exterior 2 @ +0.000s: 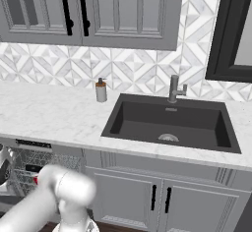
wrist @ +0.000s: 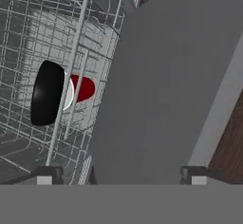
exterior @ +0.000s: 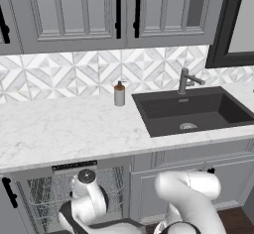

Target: Pick up the cup and bowl from the counter, place them in the dishwasher, and close the dishwasher door.

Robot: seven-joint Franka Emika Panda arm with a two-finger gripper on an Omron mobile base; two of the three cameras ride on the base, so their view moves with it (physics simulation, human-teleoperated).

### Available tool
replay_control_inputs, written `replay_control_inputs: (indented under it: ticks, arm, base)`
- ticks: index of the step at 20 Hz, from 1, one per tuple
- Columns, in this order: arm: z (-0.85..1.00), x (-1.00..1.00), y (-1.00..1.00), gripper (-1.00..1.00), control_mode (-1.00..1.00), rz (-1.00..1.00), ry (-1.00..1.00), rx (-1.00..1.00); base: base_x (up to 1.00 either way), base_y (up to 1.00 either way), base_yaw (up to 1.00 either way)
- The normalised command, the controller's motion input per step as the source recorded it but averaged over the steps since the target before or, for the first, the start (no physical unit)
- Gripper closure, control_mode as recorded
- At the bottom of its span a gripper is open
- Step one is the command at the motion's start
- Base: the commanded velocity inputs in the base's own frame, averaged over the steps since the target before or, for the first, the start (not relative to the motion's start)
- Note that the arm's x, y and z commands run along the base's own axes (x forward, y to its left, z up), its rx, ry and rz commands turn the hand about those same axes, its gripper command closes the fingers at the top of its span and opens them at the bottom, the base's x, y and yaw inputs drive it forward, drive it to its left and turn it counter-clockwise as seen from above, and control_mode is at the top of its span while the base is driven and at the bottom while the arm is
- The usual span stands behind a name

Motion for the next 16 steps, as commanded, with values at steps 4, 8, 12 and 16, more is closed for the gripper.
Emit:
replay_control_inputs:
  ticks: [4,8,12,16]
  arm:
    - [0.81,-1.0,0.0,-1.0,-1.0,0.31,0.26,0.0]
    - [0.61,-1.0,0.0,-1.0,-1.0,0.45,0.22,-0.08]
    - [0.42,-1.0,0.0,-1.0,-1.0,0.52,0.07,-0.31]
    - [0.02,-0.96,0.01,-1.0,-1.0,0.54,0.0,-0.41]
  base:
    - [0.0,0.0,0.0]
    - [0.0,0.0,0.0]
    - [0.0,0.0,0.0]
    - [0.0,0.0,0.0]
